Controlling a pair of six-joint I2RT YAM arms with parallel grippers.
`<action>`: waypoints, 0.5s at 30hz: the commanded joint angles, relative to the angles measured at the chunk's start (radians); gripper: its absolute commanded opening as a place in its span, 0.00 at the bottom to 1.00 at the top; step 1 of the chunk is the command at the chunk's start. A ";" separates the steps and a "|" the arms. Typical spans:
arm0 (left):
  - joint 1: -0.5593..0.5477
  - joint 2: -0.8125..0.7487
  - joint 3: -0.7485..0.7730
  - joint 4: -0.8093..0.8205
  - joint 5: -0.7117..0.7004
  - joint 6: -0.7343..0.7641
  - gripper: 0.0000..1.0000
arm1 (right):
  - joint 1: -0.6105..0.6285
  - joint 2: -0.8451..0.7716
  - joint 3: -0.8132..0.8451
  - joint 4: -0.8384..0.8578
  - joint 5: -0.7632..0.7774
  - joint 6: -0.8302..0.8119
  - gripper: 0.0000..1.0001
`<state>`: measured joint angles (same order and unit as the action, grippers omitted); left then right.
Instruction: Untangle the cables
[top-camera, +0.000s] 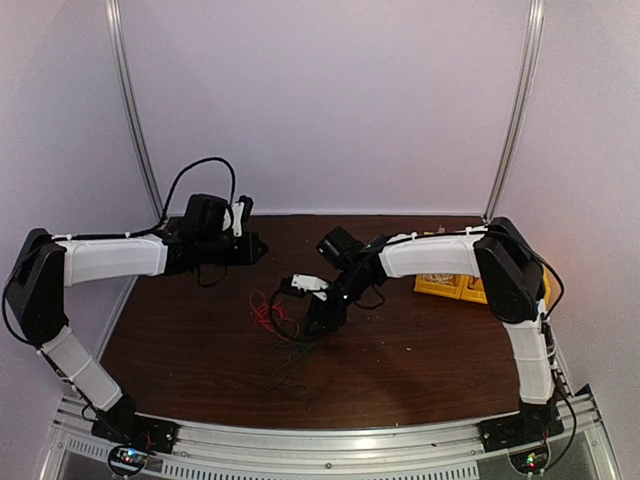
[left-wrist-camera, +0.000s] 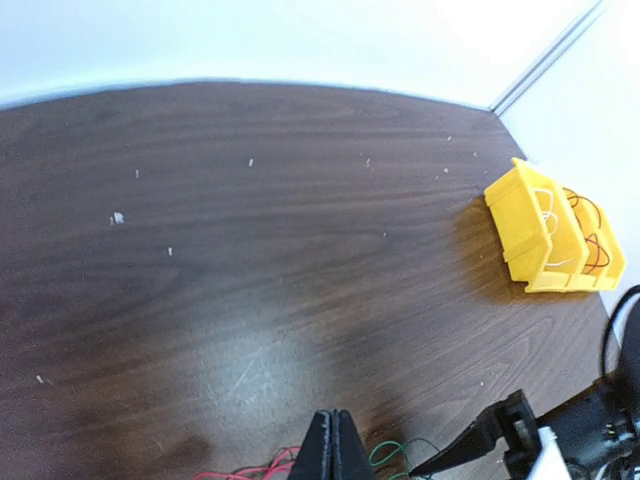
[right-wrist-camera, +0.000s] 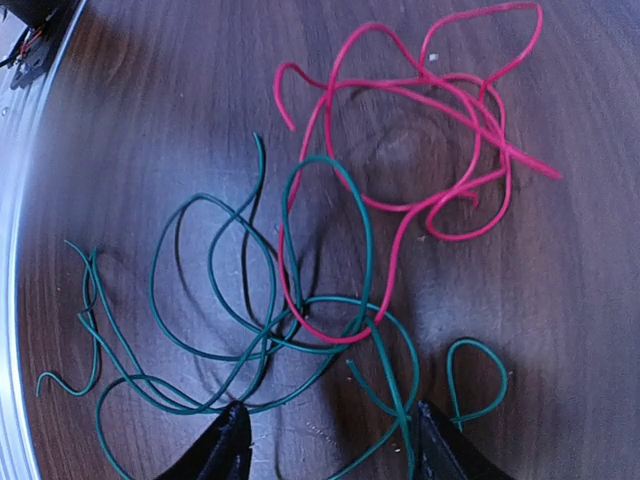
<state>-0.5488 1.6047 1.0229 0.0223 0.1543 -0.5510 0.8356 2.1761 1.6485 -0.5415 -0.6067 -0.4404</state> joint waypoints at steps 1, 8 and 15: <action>0.006 -0.080 0.075 -0.158 -0.050 0.059 0.30 | -0.006 0.026 -0.046 0.034 -0.009 -0.010 0.47; 0.031 -0.044 -0.136 -0.082 0.021 -0.006 0.67 | -0.007 -0.002 -0.095 0.070 0.034 -0.003 0.03; 0.032 0.091 -0.204 0.048 0.146 -0.044 0.63 | -0.007 0.010 -0.102 0.060 0.030 -0.008 0.01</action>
<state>-0.5224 1.6455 0.8238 -0.0437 0.2241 -0.5640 0.8326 2.2002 1.5661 -0.4862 -0.5903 -0.4423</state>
